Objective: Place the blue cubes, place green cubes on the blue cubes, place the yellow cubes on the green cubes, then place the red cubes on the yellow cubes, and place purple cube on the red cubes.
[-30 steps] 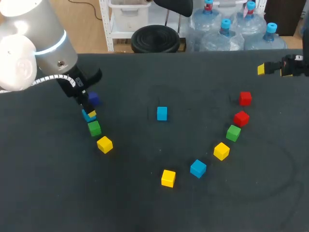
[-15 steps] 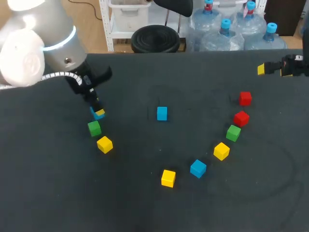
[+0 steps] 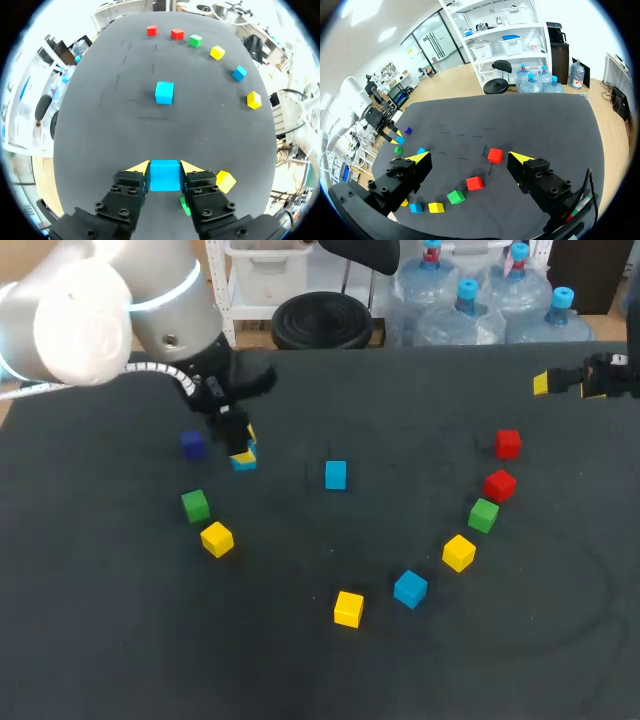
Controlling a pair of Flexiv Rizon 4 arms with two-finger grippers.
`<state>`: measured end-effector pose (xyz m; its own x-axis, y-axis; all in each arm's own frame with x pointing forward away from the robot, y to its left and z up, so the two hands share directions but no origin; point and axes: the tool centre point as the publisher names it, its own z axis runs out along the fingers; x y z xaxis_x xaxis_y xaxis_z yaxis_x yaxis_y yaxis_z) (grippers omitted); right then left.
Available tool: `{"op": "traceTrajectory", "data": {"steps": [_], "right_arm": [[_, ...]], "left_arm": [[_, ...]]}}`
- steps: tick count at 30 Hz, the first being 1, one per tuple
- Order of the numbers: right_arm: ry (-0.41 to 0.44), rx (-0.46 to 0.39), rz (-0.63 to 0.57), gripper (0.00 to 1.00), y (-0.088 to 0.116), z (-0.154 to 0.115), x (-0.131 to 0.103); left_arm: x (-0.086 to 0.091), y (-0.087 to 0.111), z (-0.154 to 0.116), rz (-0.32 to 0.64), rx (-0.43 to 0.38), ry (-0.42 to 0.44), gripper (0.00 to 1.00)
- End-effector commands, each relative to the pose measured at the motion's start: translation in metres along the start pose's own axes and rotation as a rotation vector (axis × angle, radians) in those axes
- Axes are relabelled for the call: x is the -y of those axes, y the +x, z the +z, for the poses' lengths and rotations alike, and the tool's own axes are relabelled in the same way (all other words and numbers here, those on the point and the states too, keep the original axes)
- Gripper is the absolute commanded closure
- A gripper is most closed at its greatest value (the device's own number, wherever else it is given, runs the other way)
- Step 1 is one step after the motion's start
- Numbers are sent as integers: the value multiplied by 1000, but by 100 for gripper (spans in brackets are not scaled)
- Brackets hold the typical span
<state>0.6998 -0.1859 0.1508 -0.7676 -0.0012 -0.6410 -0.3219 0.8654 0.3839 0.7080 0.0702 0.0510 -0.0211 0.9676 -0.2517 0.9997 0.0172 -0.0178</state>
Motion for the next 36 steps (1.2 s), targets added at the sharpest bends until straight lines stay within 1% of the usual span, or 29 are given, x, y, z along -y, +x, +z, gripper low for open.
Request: {"op": "traceTrajectory", "data": {"steps": [1,7,15,22,28,30,36], "right_arm": [[3,1,0,0,0,0,-1],[3,1,0,0,0,0,-1],[3,1,0,0,0,0,-1],[3,1,0,0,0,0,-1],[3,1,0,0,0,0,-1],[3,1,0,0,0,0,-1],[3,1,0,0,0,0,-1]], "left_arm": [[-13,-13,6,26,-1,27,100],[-18,-26,13,56,7,41,100],[-25,-42,24,113,-8,60,100],[-27,-51,31,136,-30,76,100],[-22,-54,33,126,-69,74,100],[-20,-55,34,105,-82,68,100],[-13,-62,38,78,-74,61,100]]}}
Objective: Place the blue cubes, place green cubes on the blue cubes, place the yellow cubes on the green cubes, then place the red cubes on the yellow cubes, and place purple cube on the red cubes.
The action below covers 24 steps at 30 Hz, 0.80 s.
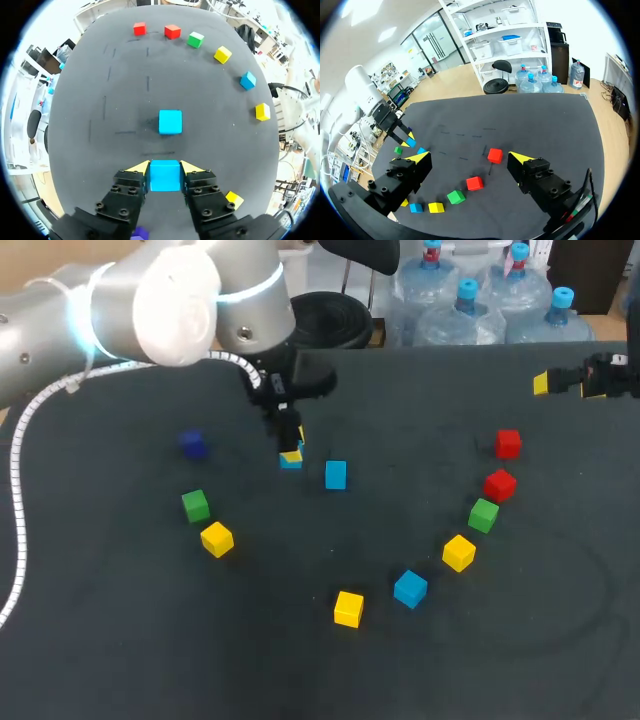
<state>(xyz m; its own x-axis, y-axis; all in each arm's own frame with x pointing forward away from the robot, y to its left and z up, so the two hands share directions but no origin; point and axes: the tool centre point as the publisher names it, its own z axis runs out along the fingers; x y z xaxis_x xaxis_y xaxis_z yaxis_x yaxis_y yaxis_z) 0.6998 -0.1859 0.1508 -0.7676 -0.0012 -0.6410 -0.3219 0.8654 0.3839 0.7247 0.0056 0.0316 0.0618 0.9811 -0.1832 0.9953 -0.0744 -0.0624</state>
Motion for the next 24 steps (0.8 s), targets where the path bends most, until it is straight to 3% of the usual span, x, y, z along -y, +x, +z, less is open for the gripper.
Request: {"op": "traceTrajectory", "data": {"steps": [1,24], "right_arm": [[3,1,0,0,0,0,-1],[3,1,0,0,0,0,-1]], "left_arm": [[3,-5,4,-3,0,-2,100],[11,-16,19,-26,1,23,100]]}}
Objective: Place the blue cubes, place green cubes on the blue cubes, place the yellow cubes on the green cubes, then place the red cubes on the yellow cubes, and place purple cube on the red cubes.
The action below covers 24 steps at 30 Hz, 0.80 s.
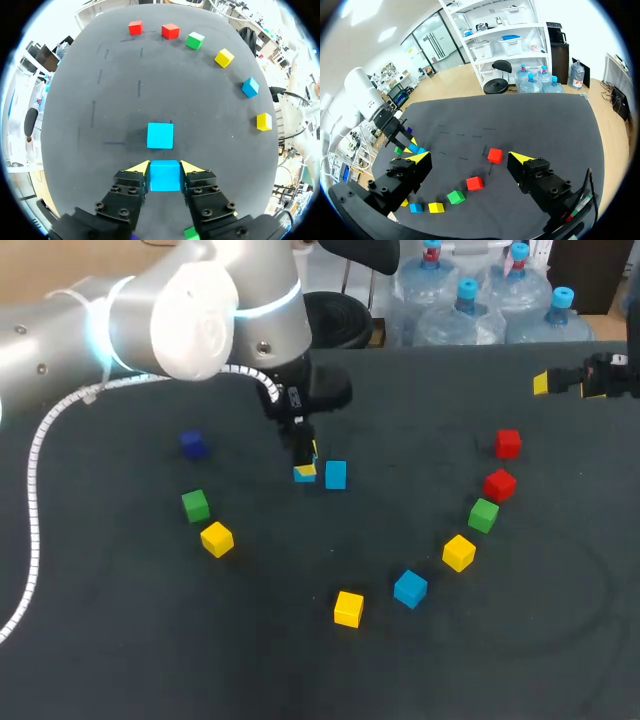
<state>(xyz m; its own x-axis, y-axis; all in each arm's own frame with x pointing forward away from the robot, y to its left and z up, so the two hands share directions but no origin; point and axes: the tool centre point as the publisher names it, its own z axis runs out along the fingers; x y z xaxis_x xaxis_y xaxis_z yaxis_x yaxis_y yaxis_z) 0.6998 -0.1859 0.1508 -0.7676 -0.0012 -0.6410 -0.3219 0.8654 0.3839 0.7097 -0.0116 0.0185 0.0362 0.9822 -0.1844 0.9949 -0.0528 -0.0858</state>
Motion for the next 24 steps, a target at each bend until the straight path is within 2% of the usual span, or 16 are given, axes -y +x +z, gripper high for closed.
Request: {"op": "traceTrajectory", "data": {"steps": [1,24], "right_arm": [[3,1,0,0,0,0,-1],[3,1,0,0,0,0,-1]], "left_arm": [[-2,0,2,-1,-2,4,100],[-6,1,10,-6,-2,20,100]]}}
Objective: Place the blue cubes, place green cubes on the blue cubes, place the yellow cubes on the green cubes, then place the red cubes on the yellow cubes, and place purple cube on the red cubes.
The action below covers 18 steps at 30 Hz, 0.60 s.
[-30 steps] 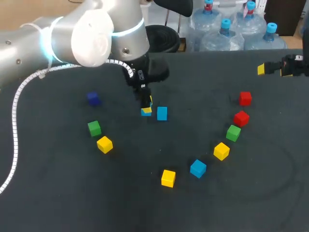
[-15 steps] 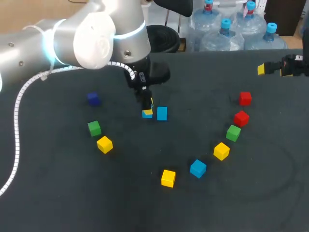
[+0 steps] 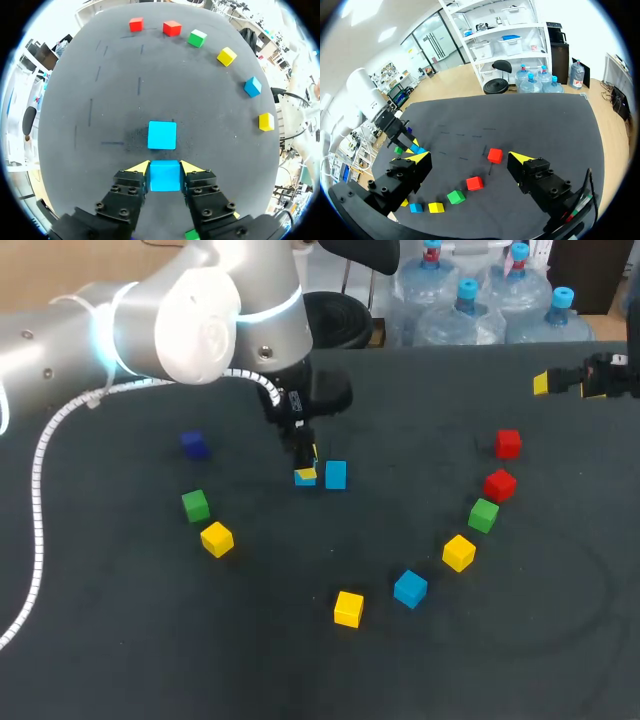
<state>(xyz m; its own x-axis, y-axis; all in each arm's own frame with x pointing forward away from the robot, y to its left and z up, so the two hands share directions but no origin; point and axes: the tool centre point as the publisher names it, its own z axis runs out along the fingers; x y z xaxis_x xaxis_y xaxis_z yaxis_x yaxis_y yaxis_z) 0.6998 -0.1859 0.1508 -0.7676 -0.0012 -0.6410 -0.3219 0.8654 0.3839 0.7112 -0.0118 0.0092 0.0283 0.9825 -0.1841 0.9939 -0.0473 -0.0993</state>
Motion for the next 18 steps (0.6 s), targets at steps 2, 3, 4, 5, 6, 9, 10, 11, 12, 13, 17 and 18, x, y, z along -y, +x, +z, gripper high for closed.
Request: {"op": "traceTrajectory", "data": {"steps": [2,3,4,5,6,9,10,11,12,13,17,18], "right_arm": [[3,1,0,0,0,0,-1],[3,1,0,0,0,0,-1],[3,1,0,0,0,0,-1],[3,1,0,0,0,0,-1],[3,1,0,0,0,0,-1],[3,1,0,0,0,0,-1],[3,1,0,0,0,0,-1],[3,1,0,0,0,0,-1],[3,1,0,0,0,0,-1],[3,1,0,0,0,0,-1],[3,1,0,0,0,0,-1],[3,1,0,0,0,0,-1]], "left_arm": [[-4,-1,1,3,-2,8,100],[-4,-1,1,3,-2,8,100],[-5,-1,2,4,-2,8,100],[-5,-1,2,4,-1,9,100],[-5,-1,2,4,-1,9,100],[-5,-1,3,5,0,10,100],[-5,-2,3,5,1,10,100],[-6,-2,3,5,2,10,100],[-6,-2,3,6,2,10,100],[-6,-2,4,6,2,11,100],[-6,-2,5,7,1,13,100],[-6,-2,5,7,2,14,100]]}}
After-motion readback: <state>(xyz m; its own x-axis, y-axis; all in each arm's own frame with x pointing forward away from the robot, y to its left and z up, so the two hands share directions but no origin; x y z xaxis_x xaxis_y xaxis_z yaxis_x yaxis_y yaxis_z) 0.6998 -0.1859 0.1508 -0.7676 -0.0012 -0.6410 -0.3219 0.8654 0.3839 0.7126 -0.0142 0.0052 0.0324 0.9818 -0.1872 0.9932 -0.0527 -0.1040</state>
